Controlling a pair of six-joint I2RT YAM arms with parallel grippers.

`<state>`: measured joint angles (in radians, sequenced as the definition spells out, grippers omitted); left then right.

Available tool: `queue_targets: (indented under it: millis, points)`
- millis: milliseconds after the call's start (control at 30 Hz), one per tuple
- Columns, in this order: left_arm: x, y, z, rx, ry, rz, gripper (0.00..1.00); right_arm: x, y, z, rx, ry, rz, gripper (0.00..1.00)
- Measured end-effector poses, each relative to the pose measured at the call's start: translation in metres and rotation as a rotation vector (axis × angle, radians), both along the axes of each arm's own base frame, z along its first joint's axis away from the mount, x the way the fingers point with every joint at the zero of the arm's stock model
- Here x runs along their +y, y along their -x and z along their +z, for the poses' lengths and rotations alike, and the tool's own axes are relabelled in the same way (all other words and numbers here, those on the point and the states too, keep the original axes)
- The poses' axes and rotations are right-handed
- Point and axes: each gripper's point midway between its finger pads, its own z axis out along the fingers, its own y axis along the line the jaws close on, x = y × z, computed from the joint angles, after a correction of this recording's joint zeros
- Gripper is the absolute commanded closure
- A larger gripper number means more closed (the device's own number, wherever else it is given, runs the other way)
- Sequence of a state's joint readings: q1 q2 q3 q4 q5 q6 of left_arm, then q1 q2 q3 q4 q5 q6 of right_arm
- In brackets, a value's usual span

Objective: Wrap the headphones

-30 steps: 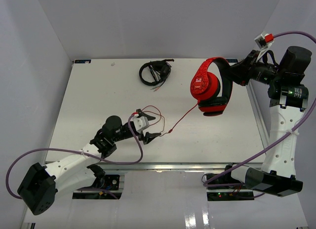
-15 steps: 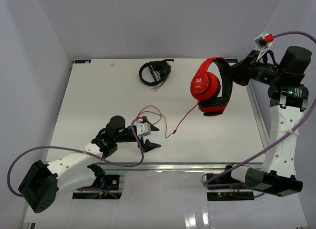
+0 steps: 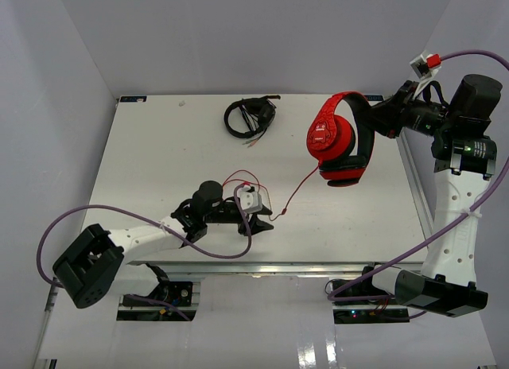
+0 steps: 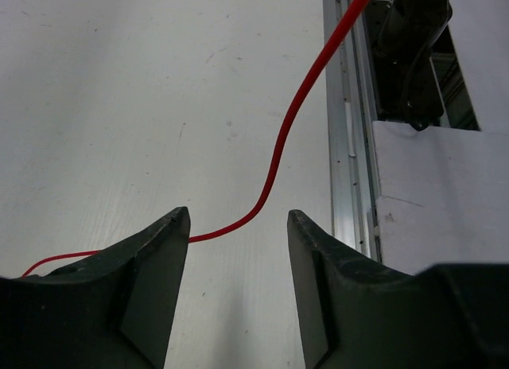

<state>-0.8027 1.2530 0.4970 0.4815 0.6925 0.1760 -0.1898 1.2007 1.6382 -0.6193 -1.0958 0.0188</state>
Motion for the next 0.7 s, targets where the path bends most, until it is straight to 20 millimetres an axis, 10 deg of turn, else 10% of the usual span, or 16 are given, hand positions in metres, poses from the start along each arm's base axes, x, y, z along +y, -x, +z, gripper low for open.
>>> queue_targets:
  millis: [233, 500, 700]
  points:
    - [-0.005, -0.005, 0.005, -0.007, 0.017, 0.027, 1.0, 0.0, -0.001, -0.004, 0.009, -0.002, -0.001, 0.92]
    - [0.004, 0.001, 0.034, -0.046, 0.094, 0.055, 1.0, -0.002, -0.005, -0.011, 0.014, 0.006, -0.015, 0.92]
    - [0.02, 0.025, 0.092, -0.04, 0.243, 0.035, 1.0, -0.009, -0.007, -0.027, 0.01, 0.058, -0.062, 0.92]
